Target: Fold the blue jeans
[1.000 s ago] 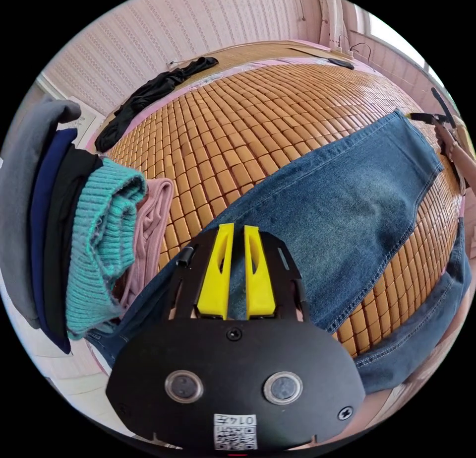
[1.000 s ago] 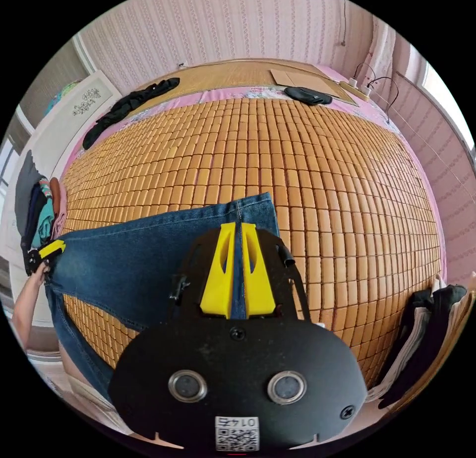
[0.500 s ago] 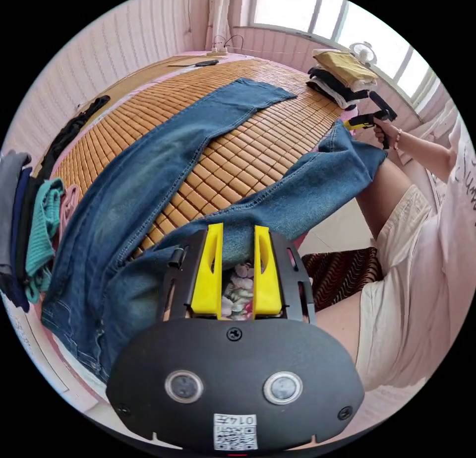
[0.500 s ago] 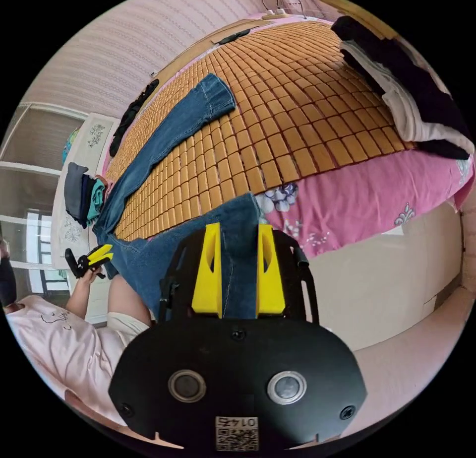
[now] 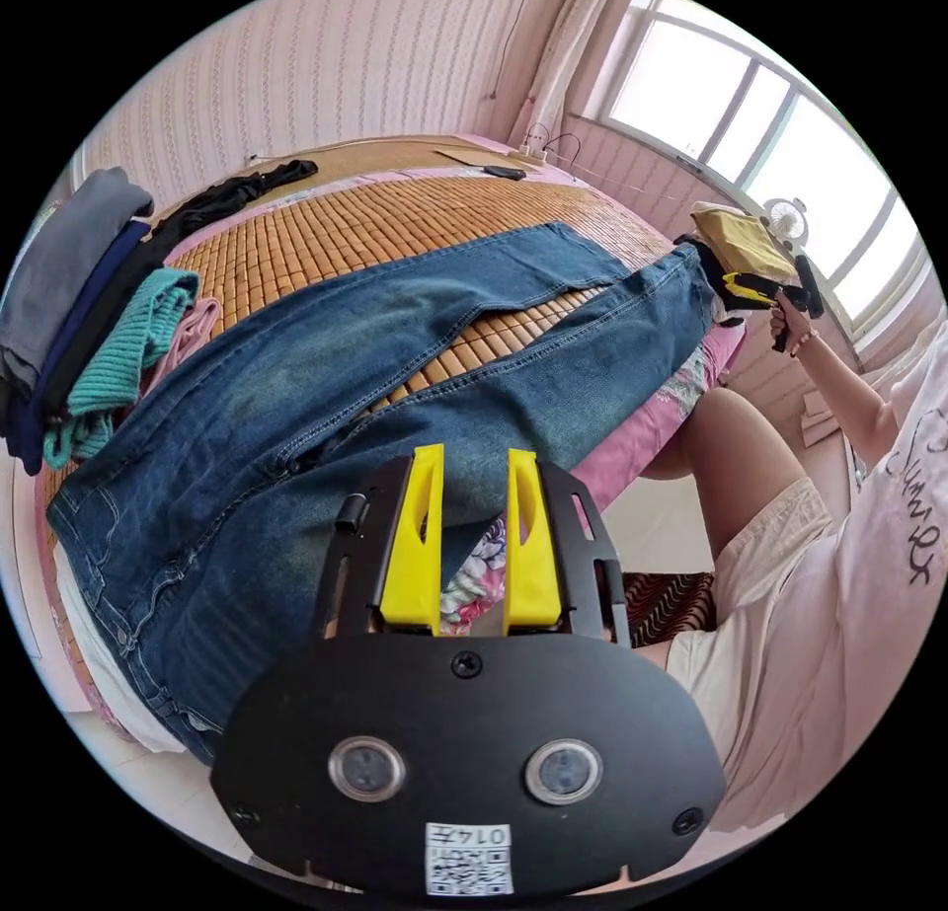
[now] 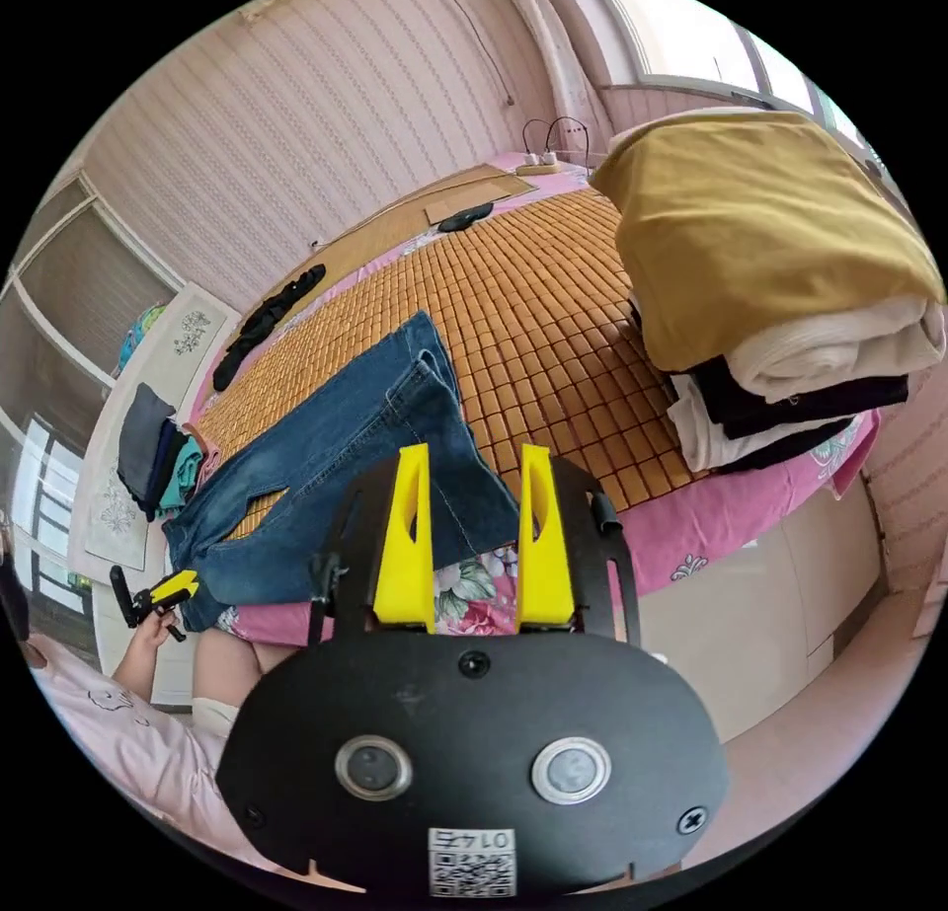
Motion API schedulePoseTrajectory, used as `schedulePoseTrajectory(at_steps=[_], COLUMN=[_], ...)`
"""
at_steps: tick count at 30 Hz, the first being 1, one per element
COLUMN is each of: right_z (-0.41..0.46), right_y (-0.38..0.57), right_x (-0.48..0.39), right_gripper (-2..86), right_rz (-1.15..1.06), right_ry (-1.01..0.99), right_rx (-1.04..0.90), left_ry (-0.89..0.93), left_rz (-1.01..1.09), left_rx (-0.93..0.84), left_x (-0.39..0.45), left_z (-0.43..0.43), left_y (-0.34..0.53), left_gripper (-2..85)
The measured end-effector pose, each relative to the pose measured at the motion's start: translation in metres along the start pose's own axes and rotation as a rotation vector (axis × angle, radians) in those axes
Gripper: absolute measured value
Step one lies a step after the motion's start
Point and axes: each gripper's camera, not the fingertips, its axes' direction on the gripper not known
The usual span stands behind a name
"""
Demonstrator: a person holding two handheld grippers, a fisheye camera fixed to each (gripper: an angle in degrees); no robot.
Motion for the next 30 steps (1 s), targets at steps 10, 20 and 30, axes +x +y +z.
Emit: schedulePoseTrajectory(at_steps=[10, 20, 30], right_z=[0.052, -0.072, 0.007], right_y=[0.035, 0.004, 0.003], right_x=[0.031, 0.014, 0.030], right_gripper=[6.2, 4.9, 13.0], right_rz=[0.104, 0.032, 0.089], right_ry=[-0.076, -0.238, -0.019], right_rx=[-0.170, -0.145, -0.215], left_ry=[-0.002, 0.050, 0.075], left_rz=[-0.095, -0.076, -0.006], left_rx=[-0.053, 0.011, -0.079], left_x=[-0.026, -0.035, -0.020], left_z=[0.018, 0.019, 0.054], left_y=[0.023, 0.011, 0.016], left_gripper=[10.0, 9.8, 9.8])
